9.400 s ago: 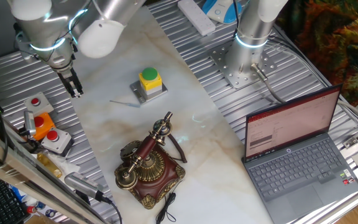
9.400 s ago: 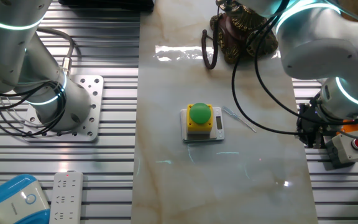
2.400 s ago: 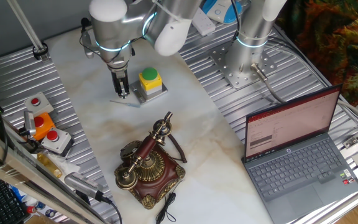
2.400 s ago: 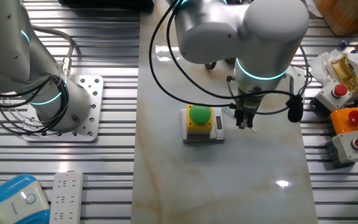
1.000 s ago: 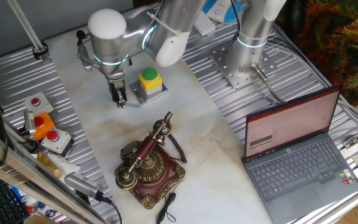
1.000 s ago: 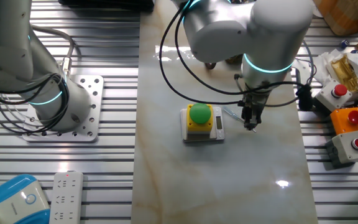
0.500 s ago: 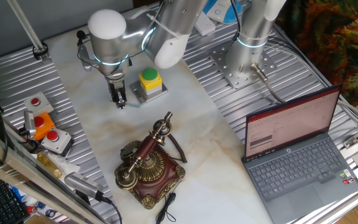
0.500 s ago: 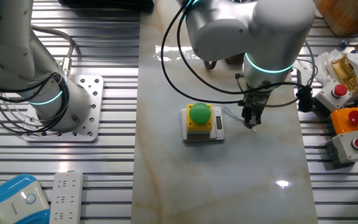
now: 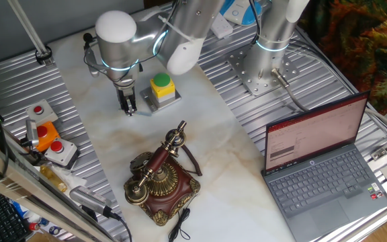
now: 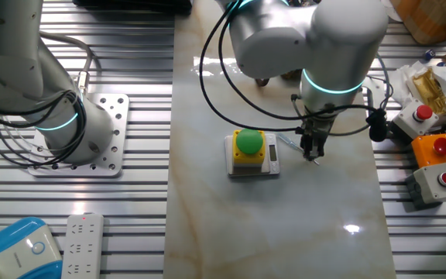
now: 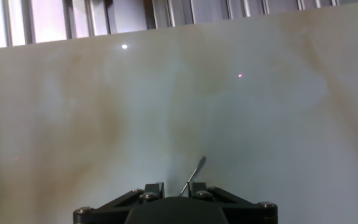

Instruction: Dial a number on an old rotary phone

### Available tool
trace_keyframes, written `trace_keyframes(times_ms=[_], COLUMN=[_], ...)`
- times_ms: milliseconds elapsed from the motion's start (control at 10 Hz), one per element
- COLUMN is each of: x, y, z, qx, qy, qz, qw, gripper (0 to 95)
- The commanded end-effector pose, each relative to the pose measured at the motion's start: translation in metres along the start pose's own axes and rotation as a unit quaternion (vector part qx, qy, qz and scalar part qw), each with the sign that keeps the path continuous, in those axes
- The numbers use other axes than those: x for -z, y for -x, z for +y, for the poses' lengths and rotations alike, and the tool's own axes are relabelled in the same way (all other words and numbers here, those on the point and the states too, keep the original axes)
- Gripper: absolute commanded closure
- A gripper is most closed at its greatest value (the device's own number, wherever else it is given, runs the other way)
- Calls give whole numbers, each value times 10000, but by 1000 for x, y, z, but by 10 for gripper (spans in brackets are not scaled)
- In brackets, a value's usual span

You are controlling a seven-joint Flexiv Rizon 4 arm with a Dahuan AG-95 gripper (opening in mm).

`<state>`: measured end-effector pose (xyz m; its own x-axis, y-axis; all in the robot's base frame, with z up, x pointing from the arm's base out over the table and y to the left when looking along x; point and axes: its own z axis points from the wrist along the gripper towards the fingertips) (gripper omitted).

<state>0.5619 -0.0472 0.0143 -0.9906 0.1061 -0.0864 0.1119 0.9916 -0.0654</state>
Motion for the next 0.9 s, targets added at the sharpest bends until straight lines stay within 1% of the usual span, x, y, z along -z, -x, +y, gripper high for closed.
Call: trace_keyframes(times_ms=[100, 300, 400, 500, 800, 900], x=[-4, -6, -6, -6, -7, -8], y=[-2, -3, -3, -3, -5, -7], z=[-2, -2, -2, -2, -3, -5], qx=[-5, -25, -87, -88, -140, -200], qy=[-11, -25, 81, 35, 34, 156], qz=[-40, -19, -32, -33, -38, -14], qw=[10000, 10000, 9999, 9999, 9999, 9997], gripper=[760, 760, 760, 760, 760, 760])
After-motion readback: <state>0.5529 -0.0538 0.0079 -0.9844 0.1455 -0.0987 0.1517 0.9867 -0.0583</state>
